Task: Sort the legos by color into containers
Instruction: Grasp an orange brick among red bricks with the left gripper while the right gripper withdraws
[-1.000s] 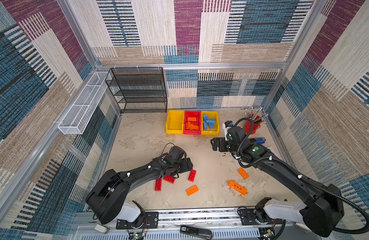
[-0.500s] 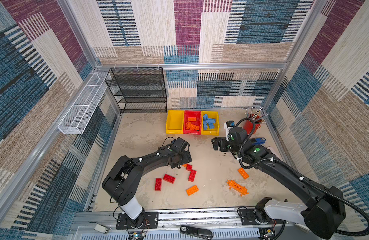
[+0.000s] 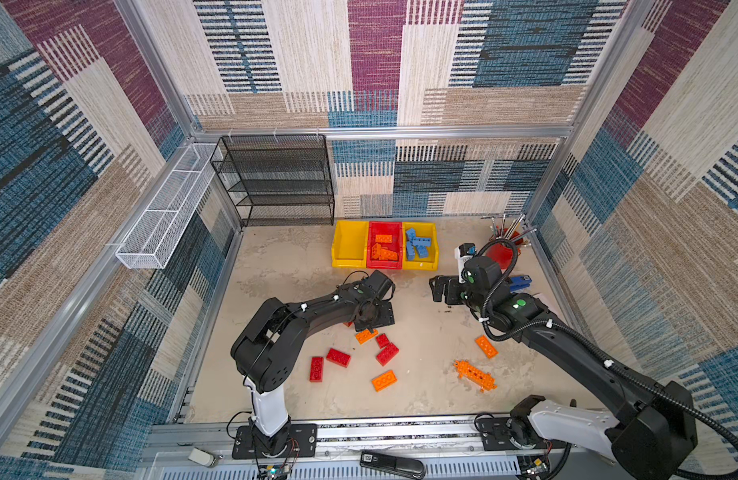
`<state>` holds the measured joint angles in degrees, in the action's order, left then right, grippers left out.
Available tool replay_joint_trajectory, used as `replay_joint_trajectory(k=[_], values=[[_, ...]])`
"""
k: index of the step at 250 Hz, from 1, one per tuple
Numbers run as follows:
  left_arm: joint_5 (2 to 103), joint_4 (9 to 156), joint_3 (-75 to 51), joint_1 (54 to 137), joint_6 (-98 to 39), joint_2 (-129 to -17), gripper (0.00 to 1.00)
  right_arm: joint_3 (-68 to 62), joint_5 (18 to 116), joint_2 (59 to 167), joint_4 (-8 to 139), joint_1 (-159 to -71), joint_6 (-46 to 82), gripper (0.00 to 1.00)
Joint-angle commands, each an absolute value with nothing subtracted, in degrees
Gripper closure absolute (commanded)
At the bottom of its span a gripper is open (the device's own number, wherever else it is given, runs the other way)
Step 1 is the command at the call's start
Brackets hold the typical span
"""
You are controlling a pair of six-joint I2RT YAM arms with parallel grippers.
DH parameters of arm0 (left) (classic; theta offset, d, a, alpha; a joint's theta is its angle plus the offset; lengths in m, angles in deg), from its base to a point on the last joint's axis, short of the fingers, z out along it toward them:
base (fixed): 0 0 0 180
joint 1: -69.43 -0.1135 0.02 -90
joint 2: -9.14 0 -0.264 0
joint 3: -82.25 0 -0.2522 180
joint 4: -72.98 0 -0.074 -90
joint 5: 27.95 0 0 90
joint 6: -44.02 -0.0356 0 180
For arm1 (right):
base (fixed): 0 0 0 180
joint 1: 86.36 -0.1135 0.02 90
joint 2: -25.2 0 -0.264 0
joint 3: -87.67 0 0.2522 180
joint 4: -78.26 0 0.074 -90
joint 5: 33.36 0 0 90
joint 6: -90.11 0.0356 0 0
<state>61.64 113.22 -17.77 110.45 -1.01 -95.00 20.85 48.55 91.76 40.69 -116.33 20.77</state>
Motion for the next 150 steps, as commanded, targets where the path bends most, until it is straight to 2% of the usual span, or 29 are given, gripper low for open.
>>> replay_joint_trajectory(k=[1, 51, 150], values=[[66.1, 118.7, -19.2, 110.8, -6.2, -92.9, 0.25, 21.0, 48.6, 91.3, 42.4, -116.2, 20.2, 0.01], [70.3, 118.8, -23.4, 110.7, -10.9, -88.3, 0.27, 20.4, 49.4, 90.4, 41.7, -116.3, 20.3, 0.01], [67.4, 114.0, -27.3, 110.7, -24.9, -85.4, 0.3, 19.4, 50.3, 89.0, 39.9, -116.3, 21.5, 0.01]])
